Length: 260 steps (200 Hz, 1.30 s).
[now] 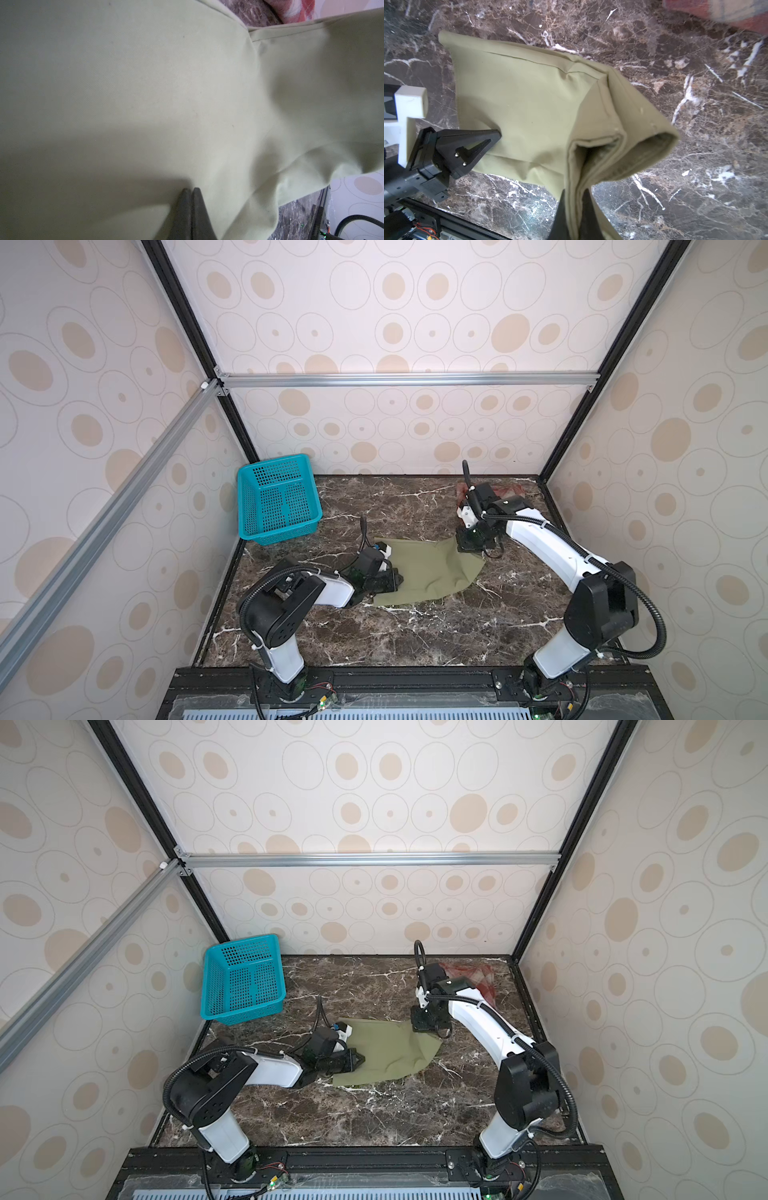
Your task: Fold and stack the skirts
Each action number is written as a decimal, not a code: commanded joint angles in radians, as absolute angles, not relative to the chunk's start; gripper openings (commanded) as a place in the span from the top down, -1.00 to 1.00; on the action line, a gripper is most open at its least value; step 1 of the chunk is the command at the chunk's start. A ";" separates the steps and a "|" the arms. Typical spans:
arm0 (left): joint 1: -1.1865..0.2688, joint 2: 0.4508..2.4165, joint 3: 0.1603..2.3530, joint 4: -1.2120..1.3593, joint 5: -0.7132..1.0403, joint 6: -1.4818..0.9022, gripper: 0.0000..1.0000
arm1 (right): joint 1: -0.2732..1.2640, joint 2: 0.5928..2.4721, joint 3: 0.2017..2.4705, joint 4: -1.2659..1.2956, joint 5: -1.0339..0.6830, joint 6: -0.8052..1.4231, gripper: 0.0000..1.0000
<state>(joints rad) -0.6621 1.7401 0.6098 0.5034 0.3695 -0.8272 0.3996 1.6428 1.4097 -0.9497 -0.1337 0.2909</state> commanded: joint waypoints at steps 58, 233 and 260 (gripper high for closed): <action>-0.764 1.923 0.676 0.630 0.382 -0.963 1.00 | 0.462 1.676 1.442 -0.975 -0.095 0.370 1.00; -0.799 1.759 0.792 0.252 0.283 -0.835 1.00 | 0.494 1.666 1.387 -0.871 -0.039 0.440 1.00; -0.790 1.700 0.815 0.110 0.236 -0.749 1.00 | 0.493 1.657 1.390 -0.875 -0.011 0.434 1.00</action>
<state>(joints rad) -0.8005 1.7489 0.7780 0.3077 0.3019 -0.8631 0.4847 1.6794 1.3956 -0.8730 -0.0502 0.4297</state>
